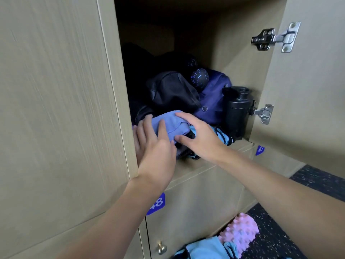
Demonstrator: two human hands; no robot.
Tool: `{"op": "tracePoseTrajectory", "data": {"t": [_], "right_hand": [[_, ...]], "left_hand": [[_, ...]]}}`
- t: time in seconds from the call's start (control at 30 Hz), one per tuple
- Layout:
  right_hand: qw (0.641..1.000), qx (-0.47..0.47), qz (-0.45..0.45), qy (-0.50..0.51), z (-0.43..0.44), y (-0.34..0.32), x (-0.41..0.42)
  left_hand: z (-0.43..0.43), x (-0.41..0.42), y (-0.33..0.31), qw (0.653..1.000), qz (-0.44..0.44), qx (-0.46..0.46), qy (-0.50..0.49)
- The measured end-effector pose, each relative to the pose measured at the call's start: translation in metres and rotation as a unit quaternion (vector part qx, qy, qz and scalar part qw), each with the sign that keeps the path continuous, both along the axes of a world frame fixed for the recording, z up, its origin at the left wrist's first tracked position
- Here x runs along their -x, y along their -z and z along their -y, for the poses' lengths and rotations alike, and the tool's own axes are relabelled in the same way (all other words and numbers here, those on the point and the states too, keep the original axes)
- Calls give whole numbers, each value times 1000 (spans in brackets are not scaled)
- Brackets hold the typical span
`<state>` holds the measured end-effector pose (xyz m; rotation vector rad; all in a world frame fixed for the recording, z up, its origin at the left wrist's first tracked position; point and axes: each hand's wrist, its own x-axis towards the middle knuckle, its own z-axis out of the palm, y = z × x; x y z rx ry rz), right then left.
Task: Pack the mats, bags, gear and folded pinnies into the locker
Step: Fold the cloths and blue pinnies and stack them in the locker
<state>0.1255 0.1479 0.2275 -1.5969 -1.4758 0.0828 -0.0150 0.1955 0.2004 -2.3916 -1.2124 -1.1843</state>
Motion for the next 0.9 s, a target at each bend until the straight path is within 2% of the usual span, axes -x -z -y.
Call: {"op": "tracePoseTrajectory", "data": {"t": [0.1,0.23,0.37,0.47,0.57,0.73,0.9], "right_hand": [[1000,-10,-2,-8,-13,-3,0],[996,82,-24,-25,-23,23,-15],[993,98,-25,-56,-17,35,-25],[986,152,-44,-58,-5,42,-45],[983,184,19,5,2,55,-63],[981,152,115,31,-3,64,-68],[972,170,158,50,-3,65,-74]], "left_hand": [[2,0,-6,999,3,36,-28],[1,-4,-1,991,-42,121,-36],[4,-3,-1,987,-83,127,-49],[3,-5,-3,984,-108,130,-53],[-1,-8,-4,983,-140,107,-47],[-4,-8,-1,977,-185,92,-49],[-4,-7,2,975,-197,81,-67]]}}
